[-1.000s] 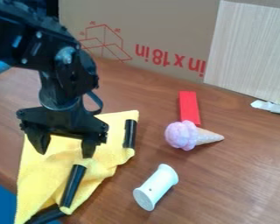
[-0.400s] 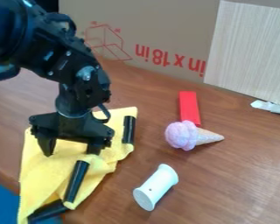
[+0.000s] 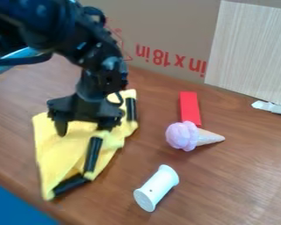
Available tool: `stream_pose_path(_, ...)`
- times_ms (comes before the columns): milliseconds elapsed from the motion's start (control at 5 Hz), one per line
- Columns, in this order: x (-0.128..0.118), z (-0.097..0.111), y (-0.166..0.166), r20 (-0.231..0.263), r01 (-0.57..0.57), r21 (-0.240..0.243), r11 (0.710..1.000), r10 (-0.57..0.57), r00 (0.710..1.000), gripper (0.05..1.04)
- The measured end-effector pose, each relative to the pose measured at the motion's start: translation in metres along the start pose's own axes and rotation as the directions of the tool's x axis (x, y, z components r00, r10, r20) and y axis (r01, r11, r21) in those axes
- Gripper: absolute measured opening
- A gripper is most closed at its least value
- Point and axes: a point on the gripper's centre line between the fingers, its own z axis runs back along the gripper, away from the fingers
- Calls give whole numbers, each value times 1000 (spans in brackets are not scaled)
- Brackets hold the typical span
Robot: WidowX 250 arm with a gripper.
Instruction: Move cloth from edge of the table to the top
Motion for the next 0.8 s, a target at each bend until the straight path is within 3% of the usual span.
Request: stream_pose_path(800,62,-17,-27,11,-226,32,974,226,974,998)
